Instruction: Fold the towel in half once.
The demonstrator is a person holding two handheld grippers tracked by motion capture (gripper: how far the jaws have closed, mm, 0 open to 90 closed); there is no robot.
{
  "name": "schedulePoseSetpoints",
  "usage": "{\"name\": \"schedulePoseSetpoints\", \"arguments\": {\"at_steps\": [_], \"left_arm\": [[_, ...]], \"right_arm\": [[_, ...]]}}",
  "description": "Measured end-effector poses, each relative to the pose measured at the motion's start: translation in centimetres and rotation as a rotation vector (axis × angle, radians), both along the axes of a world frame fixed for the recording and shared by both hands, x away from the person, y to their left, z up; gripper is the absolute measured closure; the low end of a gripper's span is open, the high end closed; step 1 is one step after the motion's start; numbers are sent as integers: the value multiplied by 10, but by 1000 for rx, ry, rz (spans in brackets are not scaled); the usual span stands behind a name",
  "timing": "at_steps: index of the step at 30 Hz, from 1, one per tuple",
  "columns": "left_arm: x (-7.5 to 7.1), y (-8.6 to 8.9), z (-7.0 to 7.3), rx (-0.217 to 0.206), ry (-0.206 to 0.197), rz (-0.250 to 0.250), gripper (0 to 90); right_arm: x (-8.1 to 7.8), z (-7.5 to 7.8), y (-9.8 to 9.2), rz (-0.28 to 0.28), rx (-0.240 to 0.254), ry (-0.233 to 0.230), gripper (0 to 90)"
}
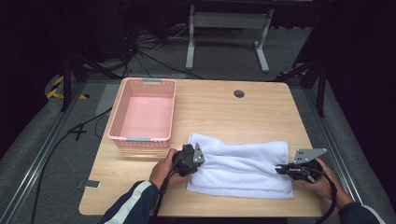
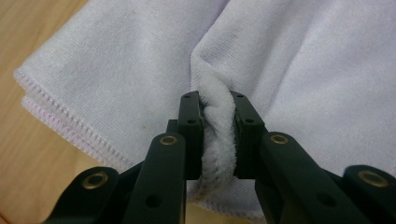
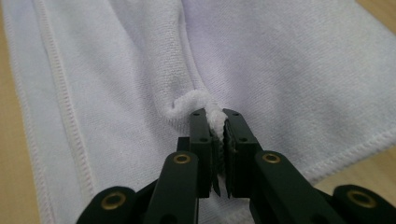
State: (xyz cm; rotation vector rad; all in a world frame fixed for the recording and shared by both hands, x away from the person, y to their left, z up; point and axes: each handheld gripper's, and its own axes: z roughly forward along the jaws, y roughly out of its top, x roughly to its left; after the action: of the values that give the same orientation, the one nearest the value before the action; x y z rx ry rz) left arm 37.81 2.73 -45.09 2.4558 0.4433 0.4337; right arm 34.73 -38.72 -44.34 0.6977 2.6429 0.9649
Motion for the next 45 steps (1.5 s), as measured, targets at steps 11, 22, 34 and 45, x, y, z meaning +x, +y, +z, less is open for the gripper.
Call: {"name": "schedulePoseSetpoints", "arguments": {"at_steps": [11,22,34,45], "left_arm": [[-30,19,39,-141,-108,-100,755],[-62,40,5,-39,9,-162,648],[-77,72,16,-194,34,-22,346],[-68,34,23,-183,51,-128,481]], "right_arm": [[-14,33,-18,94,122,-73,818],[-52,18,-22,228,-38,17,773],[-71,25,-51,100,17,-64,572],[-60,43,-19,28,36,-120,608]]}}
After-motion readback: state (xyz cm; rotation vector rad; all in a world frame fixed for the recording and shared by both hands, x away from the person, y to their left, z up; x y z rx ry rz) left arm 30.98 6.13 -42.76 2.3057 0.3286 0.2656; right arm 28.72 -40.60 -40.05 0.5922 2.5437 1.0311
